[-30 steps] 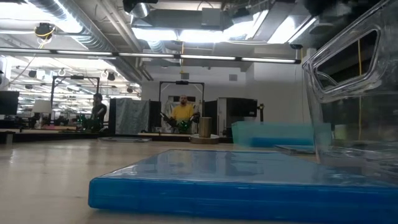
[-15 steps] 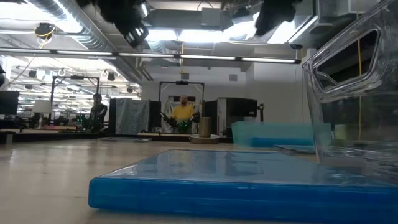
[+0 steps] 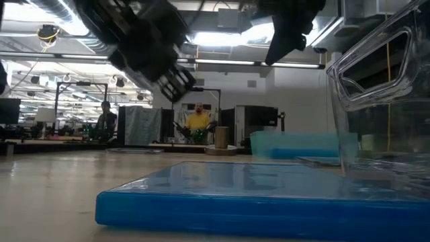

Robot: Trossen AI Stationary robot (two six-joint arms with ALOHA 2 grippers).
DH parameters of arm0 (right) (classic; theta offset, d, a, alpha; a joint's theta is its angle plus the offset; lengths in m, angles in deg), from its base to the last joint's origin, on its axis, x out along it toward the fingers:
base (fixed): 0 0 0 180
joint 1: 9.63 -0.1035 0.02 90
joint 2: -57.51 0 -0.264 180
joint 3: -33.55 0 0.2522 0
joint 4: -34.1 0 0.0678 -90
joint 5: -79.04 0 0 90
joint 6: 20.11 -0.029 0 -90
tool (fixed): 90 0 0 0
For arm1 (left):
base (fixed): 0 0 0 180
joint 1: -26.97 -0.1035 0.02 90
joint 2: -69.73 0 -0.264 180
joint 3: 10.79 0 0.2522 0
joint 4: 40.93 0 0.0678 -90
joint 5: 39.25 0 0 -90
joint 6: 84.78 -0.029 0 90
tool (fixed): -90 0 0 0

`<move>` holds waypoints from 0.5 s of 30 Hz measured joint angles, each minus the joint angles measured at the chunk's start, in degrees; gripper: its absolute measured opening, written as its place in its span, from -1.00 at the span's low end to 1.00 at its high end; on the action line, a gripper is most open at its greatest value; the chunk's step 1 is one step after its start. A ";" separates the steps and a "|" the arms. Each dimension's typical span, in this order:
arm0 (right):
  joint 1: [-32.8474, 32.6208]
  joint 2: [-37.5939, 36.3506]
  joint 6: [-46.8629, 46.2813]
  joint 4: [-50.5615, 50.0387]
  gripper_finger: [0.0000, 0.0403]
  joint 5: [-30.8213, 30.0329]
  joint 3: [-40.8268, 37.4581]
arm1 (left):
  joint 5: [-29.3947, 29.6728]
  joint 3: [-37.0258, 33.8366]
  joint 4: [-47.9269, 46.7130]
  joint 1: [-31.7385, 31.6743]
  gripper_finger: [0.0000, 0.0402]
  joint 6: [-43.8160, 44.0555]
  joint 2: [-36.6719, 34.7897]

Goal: Pick & place jewel cases by type
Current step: Put the blue CD case into the blue bin

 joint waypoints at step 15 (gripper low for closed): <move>-1.22 -1.51 -7.34 1.25 -0.92 -0.16 0.50 | 18.07 12.72 -2.03 9.66 -0.99 -7.22 20.82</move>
